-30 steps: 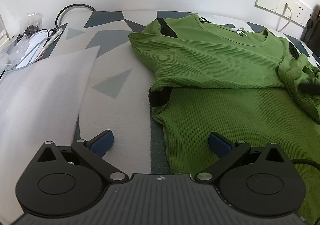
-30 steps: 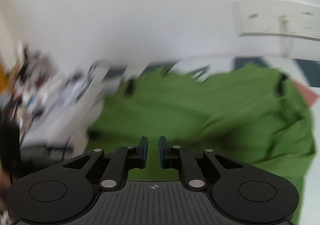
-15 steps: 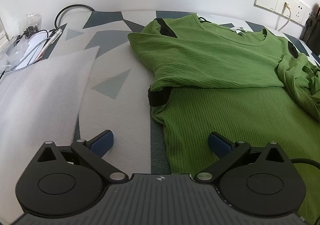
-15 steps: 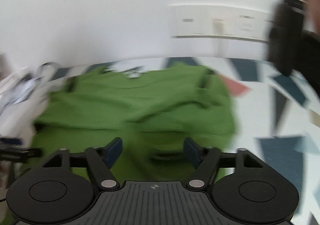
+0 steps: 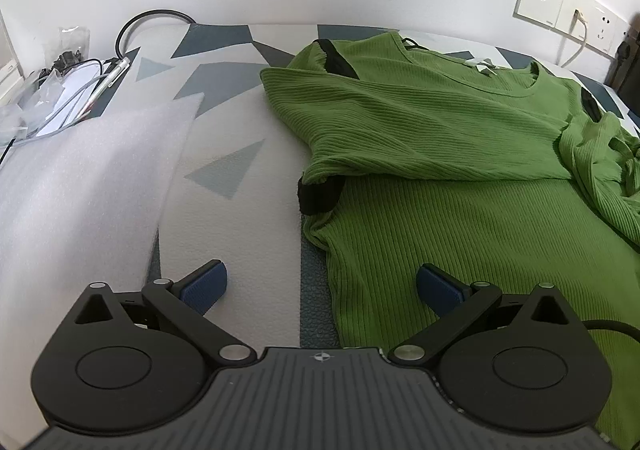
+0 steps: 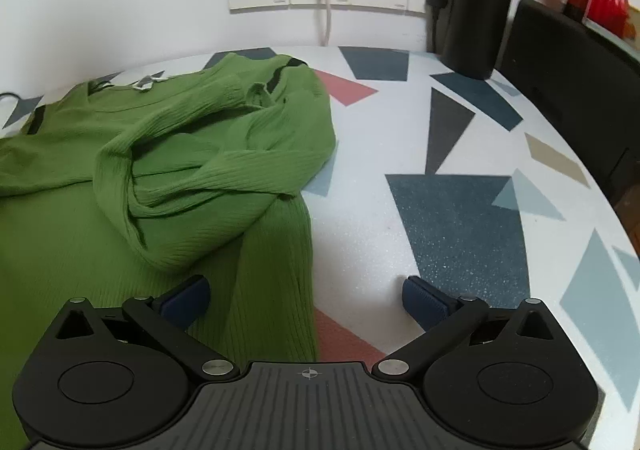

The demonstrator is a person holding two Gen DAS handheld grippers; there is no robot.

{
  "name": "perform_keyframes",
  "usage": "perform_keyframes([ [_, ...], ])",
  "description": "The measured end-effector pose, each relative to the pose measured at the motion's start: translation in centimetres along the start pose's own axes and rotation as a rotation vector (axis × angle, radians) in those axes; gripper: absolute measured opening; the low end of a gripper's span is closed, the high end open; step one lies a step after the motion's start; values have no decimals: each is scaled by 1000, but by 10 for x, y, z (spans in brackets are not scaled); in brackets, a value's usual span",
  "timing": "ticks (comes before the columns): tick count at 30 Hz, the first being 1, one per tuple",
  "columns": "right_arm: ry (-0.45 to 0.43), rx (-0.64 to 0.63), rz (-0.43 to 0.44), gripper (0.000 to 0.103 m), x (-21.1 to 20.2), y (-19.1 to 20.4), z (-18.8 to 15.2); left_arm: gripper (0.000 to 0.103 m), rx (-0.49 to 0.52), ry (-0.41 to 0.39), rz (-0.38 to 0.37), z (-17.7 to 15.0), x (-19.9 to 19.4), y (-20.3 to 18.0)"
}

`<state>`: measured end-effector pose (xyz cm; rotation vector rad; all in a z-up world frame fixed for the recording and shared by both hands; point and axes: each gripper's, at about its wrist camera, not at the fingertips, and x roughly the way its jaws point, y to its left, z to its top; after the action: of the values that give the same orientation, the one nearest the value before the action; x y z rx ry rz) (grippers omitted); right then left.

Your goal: Fold clothes

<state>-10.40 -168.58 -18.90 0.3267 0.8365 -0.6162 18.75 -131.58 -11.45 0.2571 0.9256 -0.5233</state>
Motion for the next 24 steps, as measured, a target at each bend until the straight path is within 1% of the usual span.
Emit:
perform_keyframes([
  [6, -50, 3, -4, 102, -1, 3, -5, 103, -2, -11, 1, -1, -1, 0],
  [10, -66, -4, 2, 102, 0, 3, -5, 103, -3, -7, 4, -1, -1, 0],
  [12, -79, 2, -1, 102, 0, 3, -7, 103, -2, 10, 3, 2, 0, 0],
  [15, -100, 7, -3, 102, -1, 3, -11, 102, 17, 64, -14, 10, 0, 1],
  [17, -109, 8, -2, 102, -1, 2, -12, 102, 34, 69, -33, 15, -5, -1],
  [18, -113, 8, -1, 102, -1, 2, -12, 102, 45, 35, -39, 17, -12, -3],
  [20, -125, 3, 1, 102, -2, 2, -14, 102, 80, -70, -43, 23, -31, -12],
  [21, -129, 2, 2, 102, -2, 2, -15, 102, 106, -110, -52, 29, -38, -18],
  [23, -136, 0, 2, 102, -2, 2, -17, 102, 159, -151, -83, 41, -46, -33],
  [24, -138, -1, 3, 102, -2, 2, -17, 102, 186, -158, -103, 48, -47, -41],
])
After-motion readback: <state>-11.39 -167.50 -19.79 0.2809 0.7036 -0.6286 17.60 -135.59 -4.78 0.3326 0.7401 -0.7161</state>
